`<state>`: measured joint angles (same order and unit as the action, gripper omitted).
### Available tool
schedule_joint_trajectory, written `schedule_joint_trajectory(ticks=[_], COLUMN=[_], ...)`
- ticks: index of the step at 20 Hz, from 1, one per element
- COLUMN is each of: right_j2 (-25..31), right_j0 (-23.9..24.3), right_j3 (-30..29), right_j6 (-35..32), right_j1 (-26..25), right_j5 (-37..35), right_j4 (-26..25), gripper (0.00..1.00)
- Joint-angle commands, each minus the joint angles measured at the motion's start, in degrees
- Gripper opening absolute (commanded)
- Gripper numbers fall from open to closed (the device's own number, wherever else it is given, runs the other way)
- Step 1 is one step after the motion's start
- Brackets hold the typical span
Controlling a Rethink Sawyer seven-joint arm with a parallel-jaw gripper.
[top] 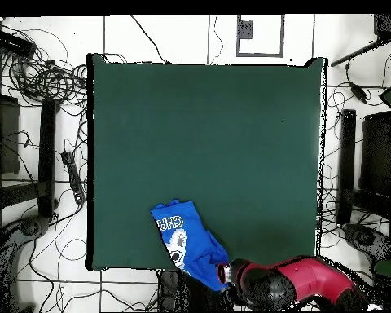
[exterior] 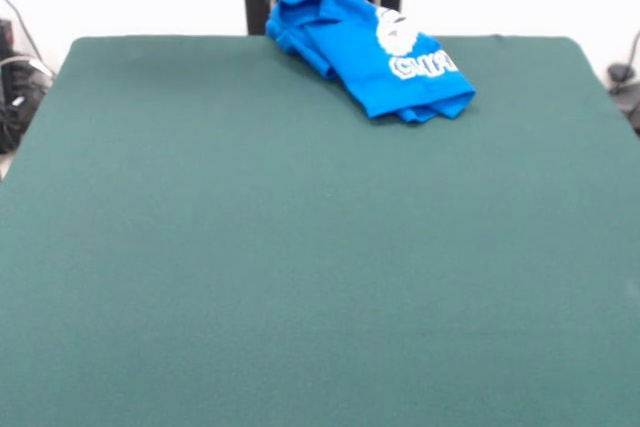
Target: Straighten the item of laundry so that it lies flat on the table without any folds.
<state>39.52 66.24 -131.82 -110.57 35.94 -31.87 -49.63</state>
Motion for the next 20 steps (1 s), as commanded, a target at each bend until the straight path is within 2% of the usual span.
schedule_joint_trajectory(ticks=[1, 10, 20], right_j2=[1.72, 1.66, 2.51], right_j0=[-2.92, -2.83, -2.14], right_j3=[7.79, 8.45, 6.82], right_j6=[10.80, 10.37, 10.43], right_j1=[-4.92, -6.12, -4.10], right_j5=[-2.71, -2.61, -3.40], right_j4=[-3.79, -4.87, -3.98], gripper=[1.00, 1.00, 1.00])
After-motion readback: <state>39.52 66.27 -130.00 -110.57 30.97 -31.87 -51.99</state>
